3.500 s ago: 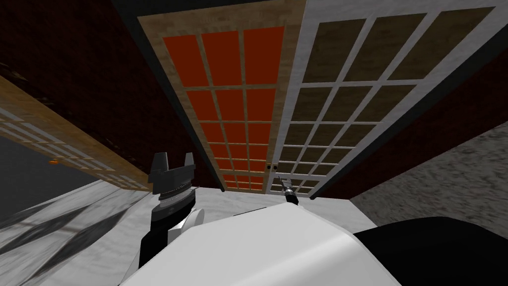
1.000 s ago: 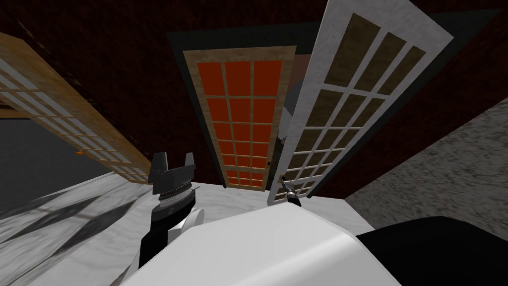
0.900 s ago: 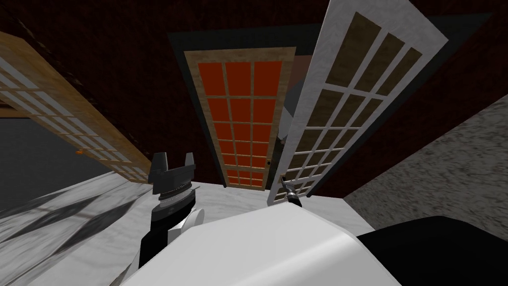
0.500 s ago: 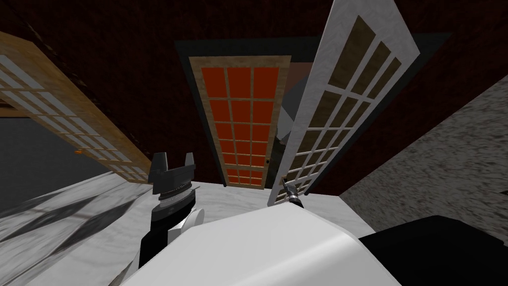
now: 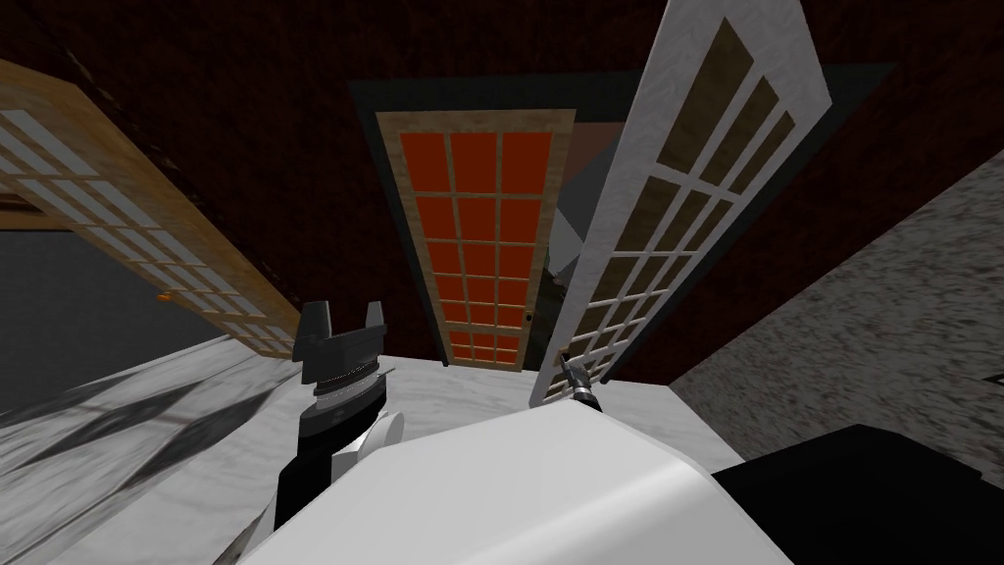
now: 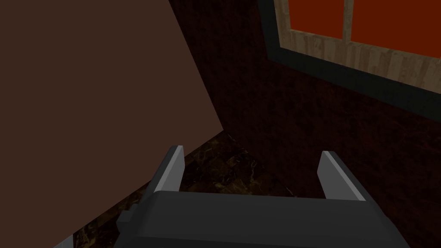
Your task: Pull the door open
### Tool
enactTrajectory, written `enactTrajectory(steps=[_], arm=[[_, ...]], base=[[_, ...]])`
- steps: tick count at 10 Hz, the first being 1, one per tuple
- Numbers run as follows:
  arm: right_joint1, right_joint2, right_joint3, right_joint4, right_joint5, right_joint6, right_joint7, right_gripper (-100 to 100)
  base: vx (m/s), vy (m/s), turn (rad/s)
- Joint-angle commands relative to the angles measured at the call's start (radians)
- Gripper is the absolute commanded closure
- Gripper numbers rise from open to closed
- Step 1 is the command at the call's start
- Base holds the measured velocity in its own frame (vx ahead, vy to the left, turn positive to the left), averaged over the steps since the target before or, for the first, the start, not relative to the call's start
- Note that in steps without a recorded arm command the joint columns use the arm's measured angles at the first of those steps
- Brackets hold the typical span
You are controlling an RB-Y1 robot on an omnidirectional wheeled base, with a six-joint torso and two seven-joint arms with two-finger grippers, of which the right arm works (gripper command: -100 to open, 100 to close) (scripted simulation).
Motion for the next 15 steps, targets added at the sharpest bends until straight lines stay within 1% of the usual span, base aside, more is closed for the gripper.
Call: enactTrajectory(steps=[1, 2, 3, 4, 5, 6, 7, 8, 10, 11, 12, 13, 15], arm=[[0.017, -0.021, -0.013, 0.037, -0.015, 0.014, -0.019, 100], [0.017, -0.021, -0.013, 0.037, -0.015, 0.014, -0.019, 100], [0.029, -0.026, -0.009, 0.037, -0.028, 0.013, -0.045, 100], [0.029, -0.026, -0.009, 0.014, -0.028, 0.013, -0.045, 100], [0.029, -0.026, -0.009, 0.037, -0.028, 0.013, -0.045, 100], [0.041, -0.031, -0.006, 0.036, -0.041, 0.013, -0.070, 100], [0.041, -0.031, -0.006, 0.036, -0.041, 0.013, -0.070, 100], [0.051, -0.035, 0.000, 0.035, -0.055, 0.012, -0.100, 100], [0.051, -0.035, 0.000, 0.035, -0.055, 0.009, -0.100, 100], [0.051, -0.035, 0.000, 0.035, -0.055, 0.012, -0.100, 100], [0.061, -0.040, 0.007, 0.032, -0.071, 0.011, -0.131, 100], [0.066, -0.042, 0.010, 0.031, -0.078, 0.011, -0.147, 100], [0.066, -0.042, 0.010, 0.031, -0.078, 0.011, -0.147, 100]], base=[[-0.094, 0.014, -0.016], [-0.045, 0.003, -0.018], [-0.047, 0.000, 0.009], [-0.058, 0.006, -0.007], [-0.030, 0.007, 0.002], [-0.051, 0.001, 0.004], [-0.049, -0.009, -0.018], [-0.053, -0.003, 0.022], [-0.043, 0.006, -0.002], [-0.005, 0.001, -0.001], [-0.029, 0.005, 0.036], [-0.054, 0.001, 0.016], [-0.026, -0.005, -0.008]])
